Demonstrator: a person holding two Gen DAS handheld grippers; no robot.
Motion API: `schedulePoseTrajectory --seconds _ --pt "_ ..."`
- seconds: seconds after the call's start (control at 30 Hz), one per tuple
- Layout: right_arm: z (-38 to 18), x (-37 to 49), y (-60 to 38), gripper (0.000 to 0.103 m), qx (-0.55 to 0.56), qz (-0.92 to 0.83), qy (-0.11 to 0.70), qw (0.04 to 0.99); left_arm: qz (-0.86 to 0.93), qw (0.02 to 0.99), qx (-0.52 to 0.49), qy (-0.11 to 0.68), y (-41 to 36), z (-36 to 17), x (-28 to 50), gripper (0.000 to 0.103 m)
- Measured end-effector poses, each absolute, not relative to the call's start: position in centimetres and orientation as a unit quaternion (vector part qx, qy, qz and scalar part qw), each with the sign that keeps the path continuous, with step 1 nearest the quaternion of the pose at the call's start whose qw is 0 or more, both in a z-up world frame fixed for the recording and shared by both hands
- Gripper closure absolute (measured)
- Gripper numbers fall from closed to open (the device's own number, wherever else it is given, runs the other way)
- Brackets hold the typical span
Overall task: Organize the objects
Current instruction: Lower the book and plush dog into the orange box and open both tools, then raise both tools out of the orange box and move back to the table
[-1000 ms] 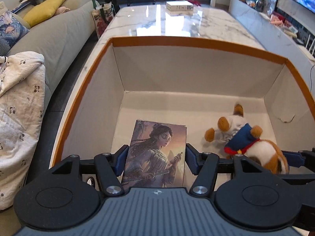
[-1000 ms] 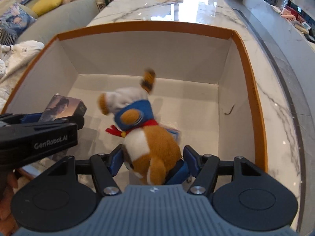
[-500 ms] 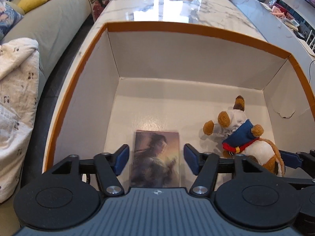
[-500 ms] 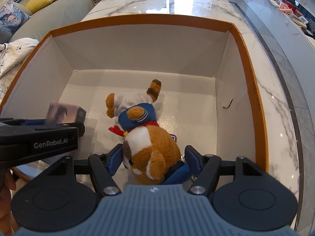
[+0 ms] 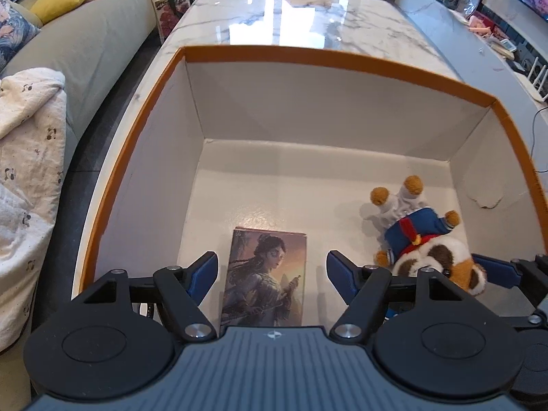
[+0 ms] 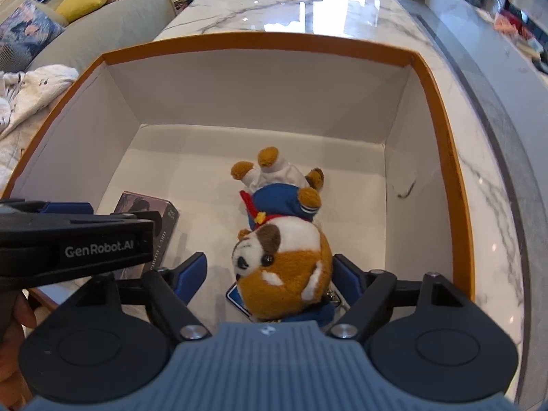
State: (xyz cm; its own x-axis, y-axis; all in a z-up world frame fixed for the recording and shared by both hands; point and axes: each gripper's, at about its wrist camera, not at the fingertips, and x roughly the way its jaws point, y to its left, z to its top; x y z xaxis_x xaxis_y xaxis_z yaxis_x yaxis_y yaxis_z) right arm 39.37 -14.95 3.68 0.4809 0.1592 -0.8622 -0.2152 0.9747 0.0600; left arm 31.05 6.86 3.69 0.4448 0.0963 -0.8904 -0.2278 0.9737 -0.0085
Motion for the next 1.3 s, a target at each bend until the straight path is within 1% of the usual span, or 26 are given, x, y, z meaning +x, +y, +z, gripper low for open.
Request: schedulePoseTrajectory --seconds 0.37,1.07,1.13,1.17,1.3 --pt "4.8 38.8 -15.3 0.021 -0.023 0.114 0.485 0.867 0.109 0.864 -0.074 0.486 6.8 5.8 30.0 0.020" --pt "6.0 38.1 -15.0 0.018 -0.022 0.111 0.462 0.880 0.120 0.871 -0.068 0.471 6.1 6.5 29.3 0.020" --pt "6.2 38.0 -15.0 0.017 -0.025 0.109 0.456 0.883 0.119 0.873 -0.067 0.469 6.0 6.7 29.2 0.020" --pt "6.4 37.9 -15.0 0.014 -0.028 0.104 0.453 0.885 0.119 0.873 -0.067 0.467 6.0 6.8 29.1 0.020" --pt "7.0 37.7 -15.4 0.013 -0.028 0.097 0.442 0.891 0.121 0.878 -0.065 0.458 5.9 7.3 28.8 0.020"
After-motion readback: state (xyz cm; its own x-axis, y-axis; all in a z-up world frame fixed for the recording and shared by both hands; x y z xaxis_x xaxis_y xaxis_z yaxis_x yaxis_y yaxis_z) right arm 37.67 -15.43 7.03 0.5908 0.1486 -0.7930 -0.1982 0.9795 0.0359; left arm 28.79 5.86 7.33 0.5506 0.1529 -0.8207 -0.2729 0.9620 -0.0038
